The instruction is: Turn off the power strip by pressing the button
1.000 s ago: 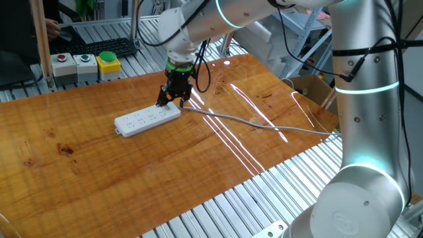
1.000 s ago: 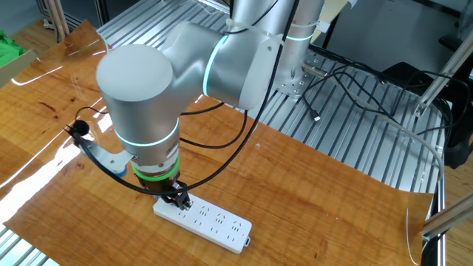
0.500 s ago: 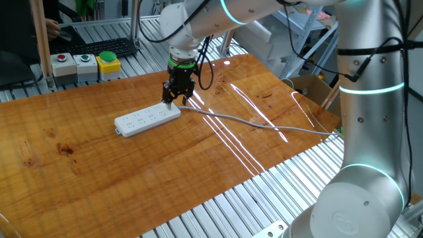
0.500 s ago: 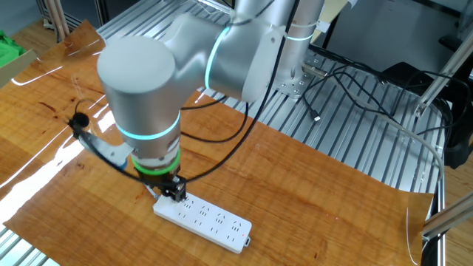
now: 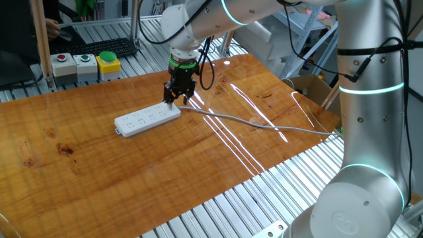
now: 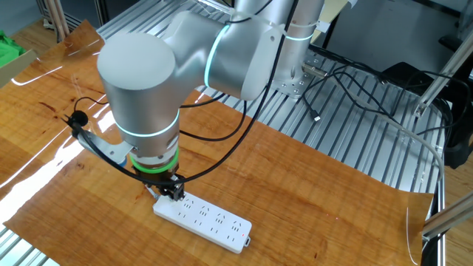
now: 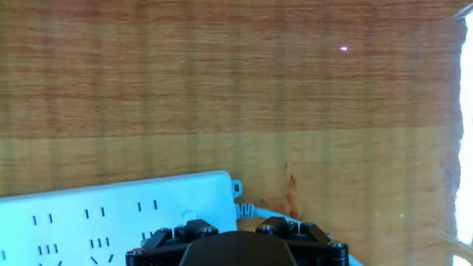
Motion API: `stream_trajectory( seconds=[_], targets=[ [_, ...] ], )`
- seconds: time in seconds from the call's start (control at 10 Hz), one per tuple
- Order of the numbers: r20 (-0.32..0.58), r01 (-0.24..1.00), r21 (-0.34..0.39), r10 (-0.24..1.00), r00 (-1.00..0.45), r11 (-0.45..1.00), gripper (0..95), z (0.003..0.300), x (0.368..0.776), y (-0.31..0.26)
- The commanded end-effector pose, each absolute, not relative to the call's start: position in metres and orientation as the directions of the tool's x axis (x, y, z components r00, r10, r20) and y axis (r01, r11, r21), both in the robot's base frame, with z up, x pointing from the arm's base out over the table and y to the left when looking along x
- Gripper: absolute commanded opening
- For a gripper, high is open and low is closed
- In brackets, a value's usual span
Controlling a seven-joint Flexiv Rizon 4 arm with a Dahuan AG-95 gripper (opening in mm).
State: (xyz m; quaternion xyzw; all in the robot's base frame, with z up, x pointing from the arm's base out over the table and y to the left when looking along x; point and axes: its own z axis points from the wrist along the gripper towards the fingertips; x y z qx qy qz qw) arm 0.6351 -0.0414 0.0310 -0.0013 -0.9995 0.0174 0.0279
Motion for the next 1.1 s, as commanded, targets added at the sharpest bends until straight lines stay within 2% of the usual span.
stream_trajectory(
  seconds=[0.1, 0.5, 0.9, 1.0, 1.1],
  targets=[
    [0.057, 0.003, -0.035, 0.005, -0.998, 0.999, 57.0, 0.031, 0.635, -0.041],
    [0.041, 0.003, -0.032, 0.005, -0.999, 0.999, 57.0, 0.006, 0.629, -0.036],
    [0.06, 0.008, -0.028, 0.01, -0.998, 1.0, 57.0, 0.012, 0.634, -0.037],
    [0.064, 0.011, -0.033, 0.013, -0.998, 0.999, 76.0, 0.017, 0.633, -0.039],
    [0.064, 0.011, -0.039, 0.014, -0.998, 0.999, 76.0, 0.024, 0.63, -0.041]
  ],
)
